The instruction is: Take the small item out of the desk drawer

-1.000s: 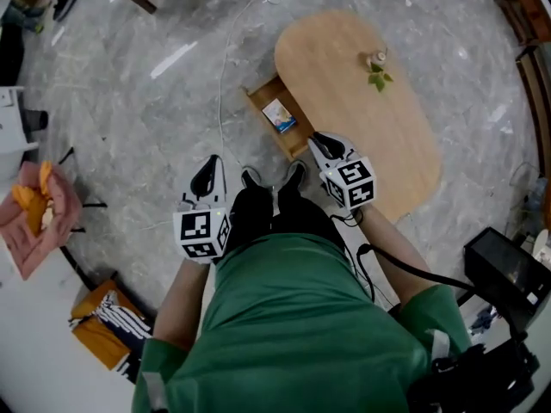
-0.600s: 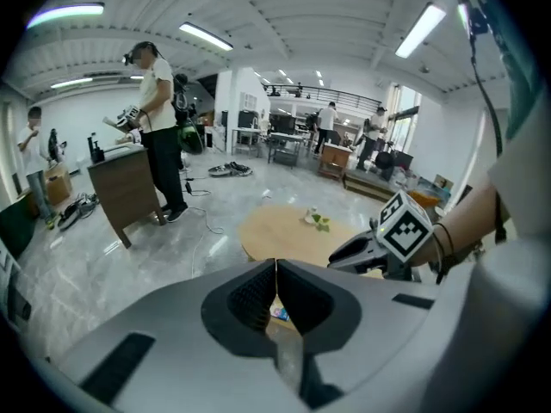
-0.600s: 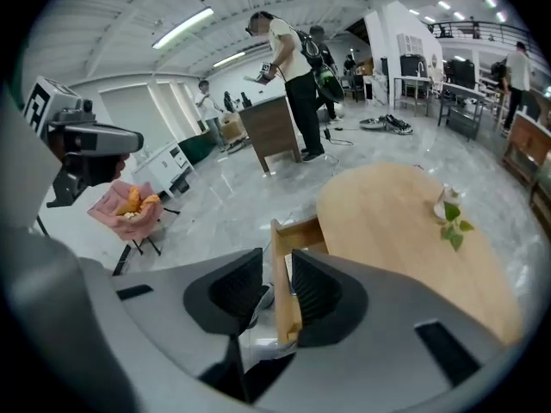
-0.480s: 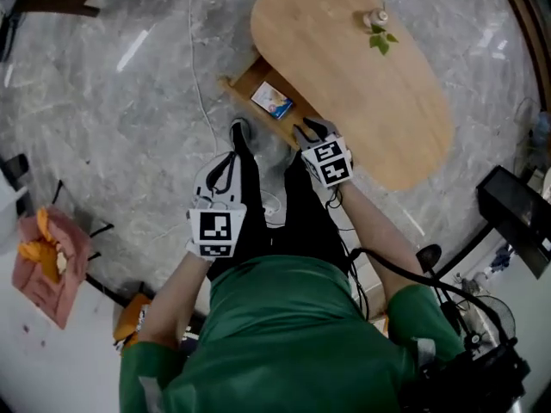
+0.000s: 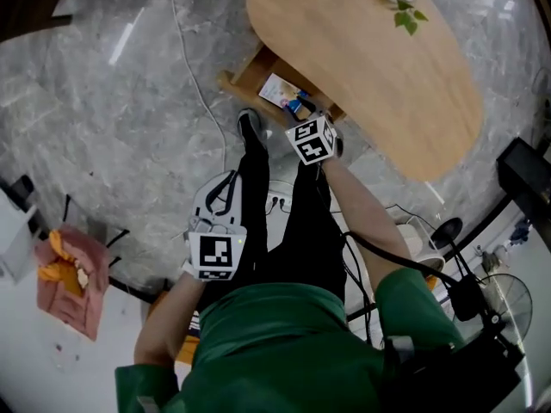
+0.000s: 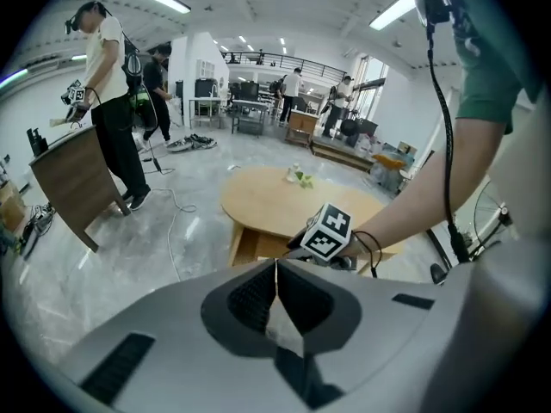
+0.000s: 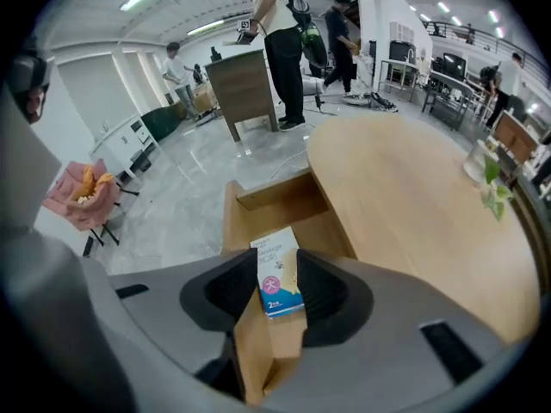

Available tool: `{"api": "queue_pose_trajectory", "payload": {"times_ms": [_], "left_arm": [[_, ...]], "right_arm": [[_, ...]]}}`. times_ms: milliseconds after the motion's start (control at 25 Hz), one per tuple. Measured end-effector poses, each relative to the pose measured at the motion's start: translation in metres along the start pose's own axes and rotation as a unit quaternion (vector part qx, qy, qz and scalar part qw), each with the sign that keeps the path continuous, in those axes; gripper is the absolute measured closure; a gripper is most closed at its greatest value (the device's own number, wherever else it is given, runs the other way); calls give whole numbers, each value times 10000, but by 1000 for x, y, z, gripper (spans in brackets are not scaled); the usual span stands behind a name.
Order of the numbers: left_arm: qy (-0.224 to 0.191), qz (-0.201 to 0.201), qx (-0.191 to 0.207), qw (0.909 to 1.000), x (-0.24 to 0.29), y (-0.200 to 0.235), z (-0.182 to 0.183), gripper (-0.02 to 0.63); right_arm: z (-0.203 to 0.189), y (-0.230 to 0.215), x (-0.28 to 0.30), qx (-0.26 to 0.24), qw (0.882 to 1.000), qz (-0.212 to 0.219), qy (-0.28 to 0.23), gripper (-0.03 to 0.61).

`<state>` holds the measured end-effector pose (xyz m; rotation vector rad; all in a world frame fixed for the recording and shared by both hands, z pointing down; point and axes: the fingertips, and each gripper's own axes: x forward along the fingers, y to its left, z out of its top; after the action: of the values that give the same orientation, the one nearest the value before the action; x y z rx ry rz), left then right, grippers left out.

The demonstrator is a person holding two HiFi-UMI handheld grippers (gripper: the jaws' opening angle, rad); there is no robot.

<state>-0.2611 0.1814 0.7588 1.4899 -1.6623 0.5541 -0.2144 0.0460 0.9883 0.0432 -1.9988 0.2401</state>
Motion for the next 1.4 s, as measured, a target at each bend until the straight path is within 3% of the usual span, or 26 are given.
{"api": "queue_pose_trajectory", "payload": {"times_ms": [360, 640, 840, 1000, 1200, 1400], "left_arm": [[221, -61, -196, 9995, 20, 18, -42, 592], [153, -247, -141, 9995, 25, 10, -45, 592], [364, -482, -287, 9978, 17, -10, -59, 592], [363, -509, -361, 9974, 20, -12, -60, 592], [238, -539, -384, 9975, 14, -15, -44, 592], [63, -435, -319, 9985, 14, -2, -23, 592]], "right_arm": [[-28, -26, 89, -83, 9984, -413, 365, 405], [-28, -28, 119, -206, 9976, -440, 492, 397], [-33, -32, 125, -160, 9980, -277, 547, 374], [-34, -24, 125, -358, 9966, -81, 732, 425], [-36, -17, 103, -615, 9935, -306, 902, 495], [-33, -13, 91, -1108, 9878, -353, 1036, 525]]}}
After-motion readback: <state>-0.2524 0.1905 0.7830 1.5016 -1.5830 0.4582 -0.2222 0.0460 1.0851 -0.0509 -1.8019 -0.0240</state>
